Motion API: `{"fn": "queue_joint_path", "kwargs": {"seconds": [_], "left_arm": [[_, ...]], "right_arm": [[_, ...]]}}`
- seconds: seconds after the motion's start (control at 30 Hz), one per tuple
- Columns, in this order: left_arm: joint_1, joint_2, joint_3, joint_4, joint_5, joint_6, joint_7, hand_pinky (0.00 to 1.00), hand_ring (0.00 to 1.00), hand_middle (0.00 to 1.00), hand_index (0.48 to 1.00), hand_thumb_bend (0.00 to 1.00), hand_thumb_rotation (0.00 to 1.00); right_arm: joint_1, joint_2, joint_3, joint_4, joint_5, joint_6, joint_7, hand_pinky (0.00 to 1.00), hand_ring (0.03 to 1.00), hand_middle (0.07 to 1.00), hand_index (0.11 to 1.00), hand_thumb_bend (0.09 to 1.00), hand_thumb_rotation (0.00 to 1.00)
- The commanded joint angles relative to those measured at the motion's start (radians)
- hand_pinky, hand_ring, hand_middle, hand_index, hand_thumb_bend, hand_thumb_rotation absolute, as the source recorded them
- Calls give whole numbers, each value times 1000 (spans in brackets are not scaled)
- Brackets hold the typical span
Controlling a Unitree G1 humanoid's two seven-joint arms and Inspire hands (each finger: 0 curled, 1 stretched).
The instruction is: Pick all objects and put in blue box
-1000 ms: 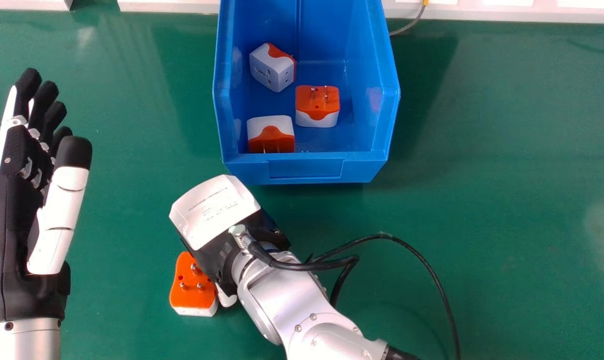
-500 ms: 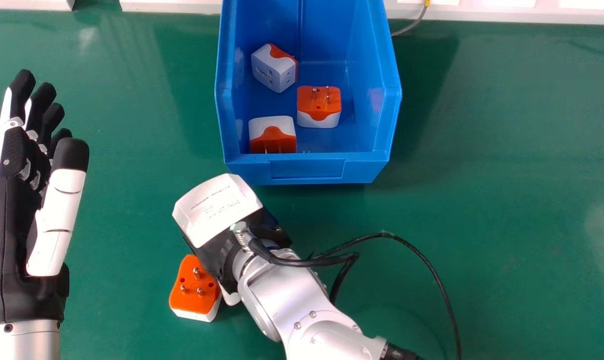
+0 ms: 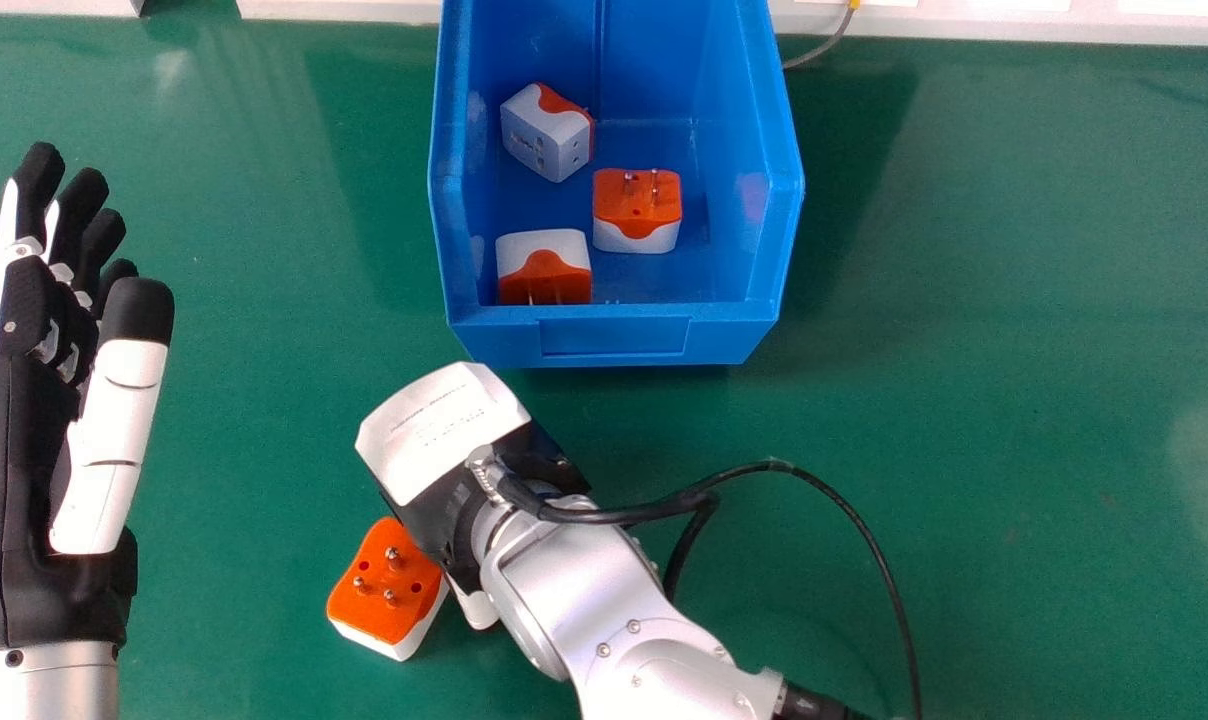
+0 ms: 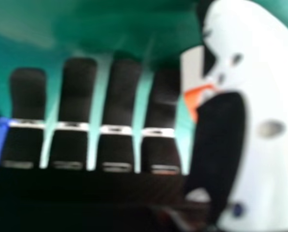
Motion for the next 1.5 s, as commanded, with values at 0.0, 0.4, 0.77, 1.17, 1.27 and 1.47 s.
{"fn": "queue_joint_path", "kwargs": {"seconds": [0.0,0.4,0.77,1.17,1.27,1.47], "left_arm": [[1,5,5,-16,-7,-16,-4,949,955,962,973,773,785],[-9,8,6,-4,-13,-22,-10,947,953,962,970,762,784],[-24,18,7,-2,-8,-1,-10,953,956,965,967,772,791],[-20,12,9,-5,-5,-4,-8,956,956,960,960,760,795],[-20,13,8,-3,-9,-2,-10,949,952,956,958,759,795],[-16,16,9,-7,-16,-1,-17,946,951,957,958,760,790]], "right_arm": [[21,-19,2,-13,0,-7,22,450,543,647,543,524,109],[41,-59,-30,-83,15,-52,-20,646,762,833,803,494,101],[42,-87,-78,-205,13,-74,13,718,818,869,865,505,8],[50,-96,-105,-296,-2,-80,69,714,827,871,872,495,0],[53,-97,-111,-320,4,-81,88,710,827,872,874,499,0],[86,-91,-111,-344,11,-94,76,708,830,874,878,503,0]]}}
